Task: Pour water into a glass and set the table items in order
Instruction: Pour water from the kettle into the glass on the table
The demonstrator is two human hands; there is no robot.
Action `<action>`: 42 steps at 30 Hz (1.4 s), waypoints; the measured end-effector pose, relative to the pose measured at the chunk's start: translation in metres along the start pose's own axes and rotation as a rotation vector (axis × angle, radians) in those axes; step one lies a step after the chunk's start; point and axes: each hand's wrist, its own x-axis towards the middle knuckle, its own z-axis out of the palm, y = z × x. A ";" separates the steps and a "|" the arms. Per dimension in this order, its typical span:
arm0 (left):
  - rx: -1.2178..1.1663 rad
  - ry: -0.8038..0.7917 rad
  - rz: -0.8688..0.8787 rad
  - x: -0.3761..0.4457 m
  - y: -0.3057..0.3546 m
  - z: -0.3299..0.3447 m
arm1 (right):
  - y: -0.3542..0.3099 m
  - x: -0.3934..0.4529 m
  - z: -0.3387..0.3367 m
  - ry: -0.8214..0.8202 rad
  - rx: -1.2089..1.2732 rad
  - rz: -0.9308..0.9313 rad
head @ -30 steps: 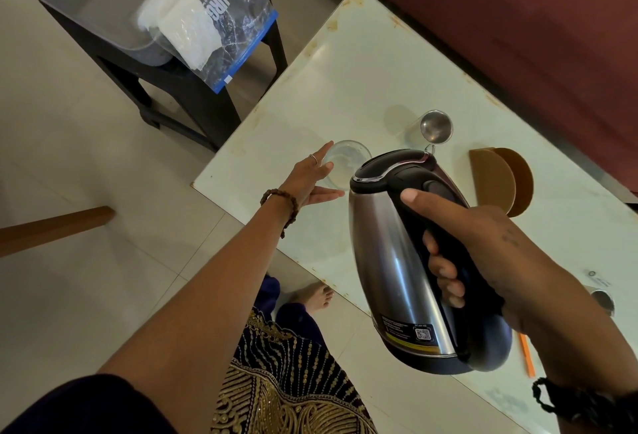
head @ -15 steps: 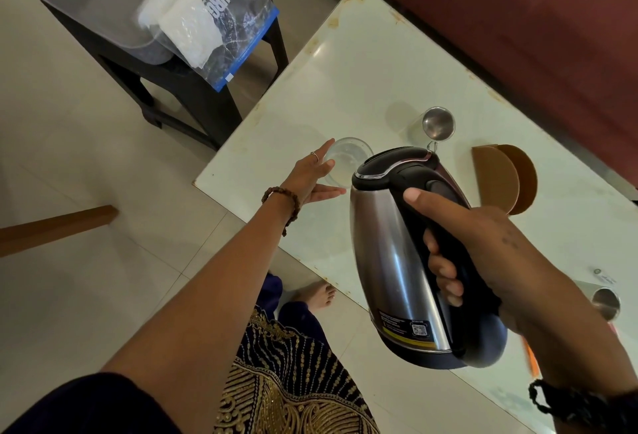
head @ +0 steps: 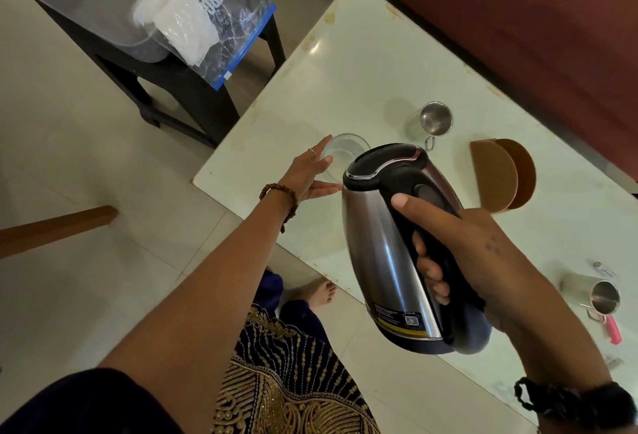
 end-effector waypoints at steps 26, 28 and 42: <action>0.600 0.502 0.710 -0.131 0.145 -0.141 | -0.140 0.000 0.108 0.134 0.290 -0.562; 0.631 0.597 0.735 -0.137 0.159 -0.166 | -0.166 0.013 0.125 0.121 0.312 -0.614; 0.845 0.812 0.466 -0.090 0.218 -0.368 | -0.311 0.132 0.262 0.101 0.501 -0.785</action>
